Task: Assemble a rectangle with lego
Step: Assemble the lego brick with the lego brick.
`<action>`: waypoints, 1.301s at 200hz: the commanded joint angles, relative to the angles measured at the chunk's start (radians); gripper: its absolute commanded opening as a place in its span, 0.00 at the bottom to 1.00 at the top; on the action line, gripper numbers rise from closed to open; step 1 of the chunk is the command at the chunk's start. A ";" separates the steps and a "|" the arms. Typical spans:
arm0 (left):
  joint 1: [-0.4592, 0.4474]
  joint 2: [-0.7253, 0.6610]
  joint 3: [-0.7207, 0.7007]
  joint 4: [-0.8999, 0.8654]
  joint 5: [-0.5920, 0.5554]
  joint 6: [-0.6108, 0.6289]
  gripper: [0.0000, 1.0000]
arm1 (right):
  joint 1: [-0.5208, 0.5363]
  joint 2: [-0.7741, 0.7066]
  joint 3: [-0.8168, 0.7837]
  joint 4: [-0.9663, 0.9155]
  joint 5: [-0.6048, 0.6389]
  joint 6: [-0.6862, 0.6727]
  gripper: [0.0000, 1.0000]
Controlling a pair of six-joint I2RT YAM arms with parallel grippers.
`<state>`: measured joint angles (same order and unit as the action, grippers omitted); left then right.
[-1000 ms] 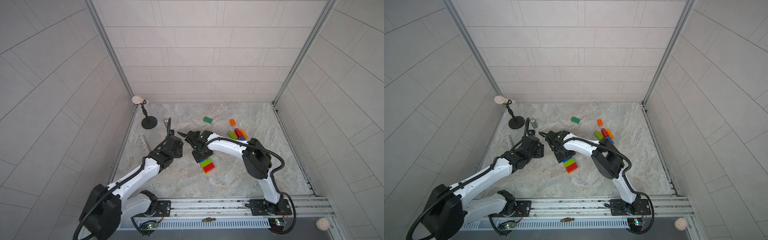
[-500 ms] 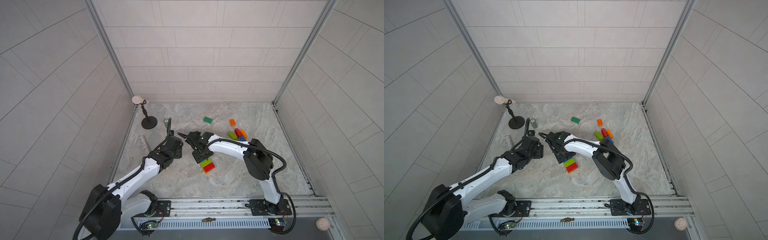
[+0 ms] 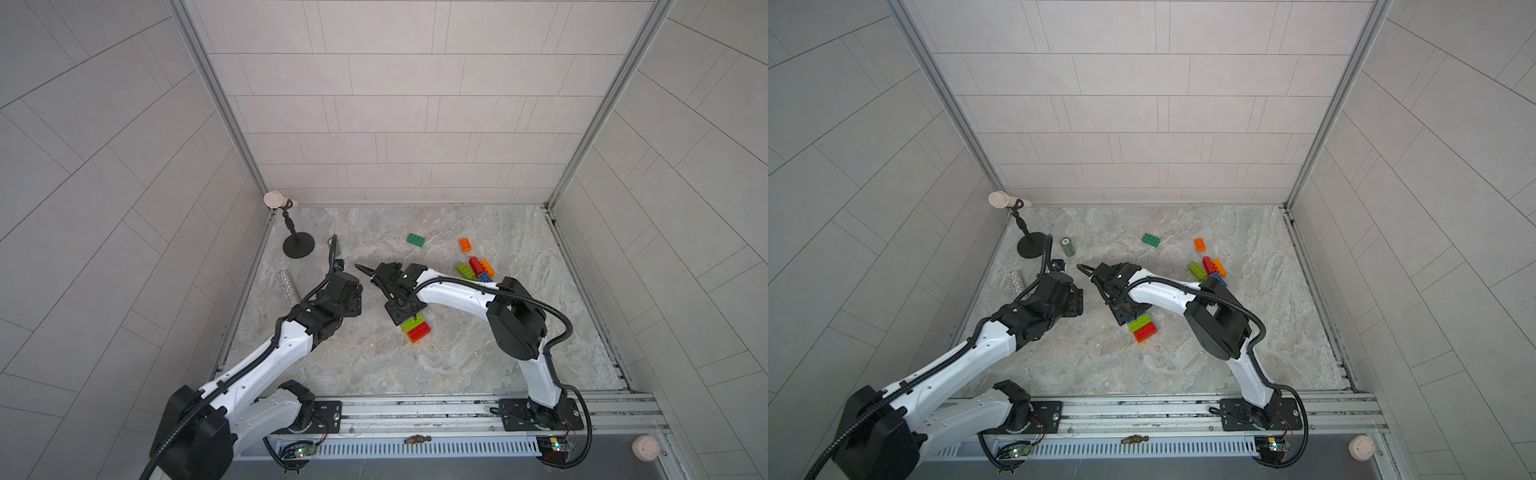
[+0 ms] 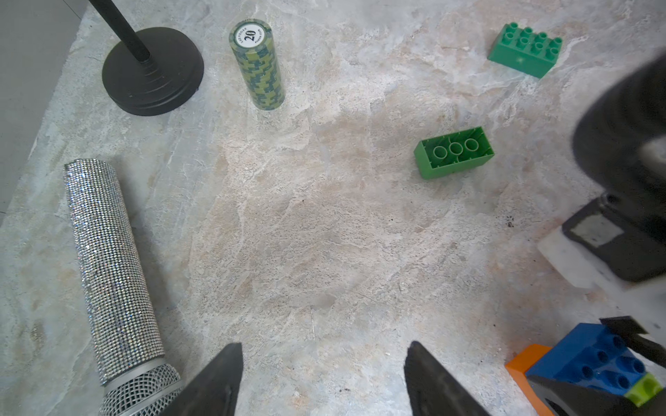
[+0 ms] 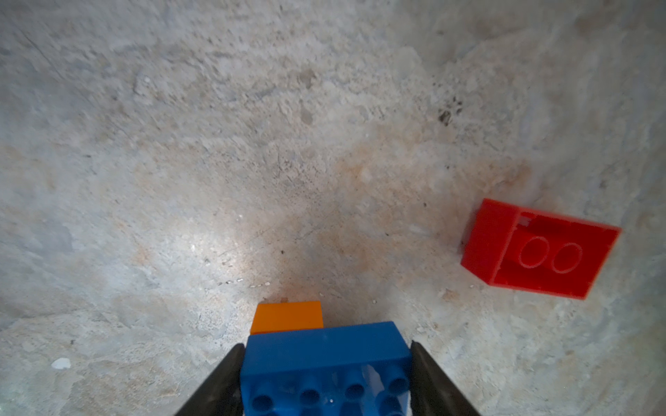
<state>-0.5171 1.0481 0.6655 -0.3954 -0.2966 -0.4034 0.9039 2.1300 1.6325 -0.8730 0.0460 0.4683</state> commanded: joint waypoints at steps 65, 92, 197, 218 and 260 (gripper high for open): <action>0.006 -0.081 0.016 -0.068 -0.026 -0.042 0.81 | -0.024 0.094 0.152 -0.156 -0.050 -0.023 0.57; 0.006 -0.102 0.017 -0.082 -0.023 -0.041 0.83 | -0.025 0.096 0.205 -0.170 -0.073 -0.032 0.71; 0.007 -0.135 0.041 -0.111 0.015 0.021 0.84 | -0.020 -0.314 -0.097 -0.033 -0.070 0.255 0.74; 0.003 -0.115 0.039 -0.076 0.085 0.026 0.84 | -0.020 -0.479 -0.333 0.125 -0.137 0.450 0.75; 0.003 -0.083 0.035 -0.033 0.138 0.001 0.84 | -0.025 -0.597 -0.598 0.383 -0.229 0.673 0.79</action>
<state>-0.5171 0.9527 0.6792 -0.4580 -0.1944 -0.3904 0.8787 1.5337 1.1309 -0.6846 -0.1211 0.9371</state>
